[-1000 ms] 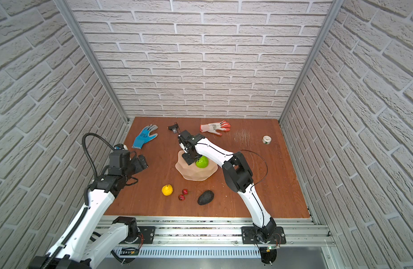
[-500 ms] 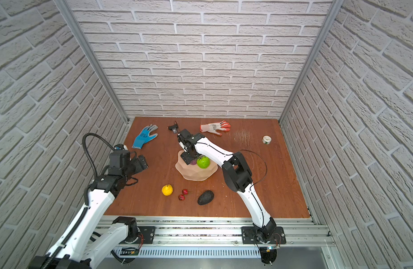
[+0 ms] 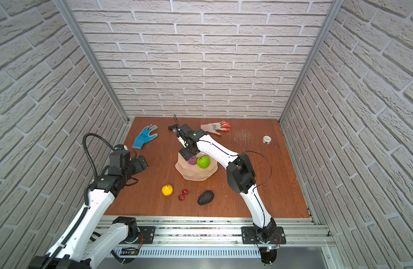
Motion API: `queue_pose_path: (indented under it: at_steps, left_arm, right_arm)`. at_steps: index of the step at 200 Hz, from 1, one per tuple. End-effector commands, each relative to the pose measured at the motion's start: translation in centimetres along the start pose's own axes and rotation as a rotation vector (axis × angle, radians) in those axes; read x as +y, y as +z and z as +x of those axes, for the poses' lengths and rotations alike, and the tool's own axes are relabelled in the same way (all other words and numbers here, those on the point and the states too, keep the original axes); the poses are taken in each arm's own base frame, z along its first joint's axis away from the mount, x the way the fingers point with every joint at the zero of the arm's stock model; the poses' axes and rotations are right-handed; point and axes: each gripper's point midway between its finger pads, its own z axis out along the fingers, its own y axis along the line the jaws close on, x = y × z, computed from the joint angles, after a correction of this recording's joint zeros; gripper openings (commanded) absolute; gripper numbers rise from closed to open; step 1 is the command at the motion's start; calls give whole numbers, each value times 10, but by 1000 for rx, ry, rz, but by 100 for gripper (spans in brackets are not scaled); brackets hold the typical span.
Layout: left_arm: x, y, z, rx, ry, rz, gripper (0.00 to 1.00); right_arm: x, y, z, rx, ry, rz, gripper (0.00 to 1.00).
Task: Arrange fruit in a fruit bowl
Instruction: Place the fruit in the fruit bowl, then pick up the fruit from the bottom-center of the table.
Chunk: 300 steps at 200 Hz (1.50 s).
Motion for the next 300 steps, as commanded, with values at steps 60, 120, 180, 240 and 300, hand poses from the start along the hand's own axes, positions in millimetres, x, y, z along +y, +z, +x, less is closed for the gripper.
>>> queue_pose_path:
  at_steps: [60, 120, 180, 240, 300]
  left_arm:
    - [-18, 7, -27, -38, 28, 37, 97]
    - [-23, 9, -28, -40, 33, 54, 97]
    - [-21, 9, -24, -42, 36, 58, 97]
    - [-18, 11, -16, -35, 22, 57, 97]
    - [-15, 9, -17, -45, 42, 49, 97]
  right_arm:
    - [-9, -115, 83, -80, 146, -2, 74]
    - [6, -116, 156, -58, 473, -92, 77]
    - [37, -90, 226, 44, 741, -168, 83]
    - [66, -66, 238, 125, 788, -223, 84]
    - [85, -40, 236, 177, 766, -222, 85]
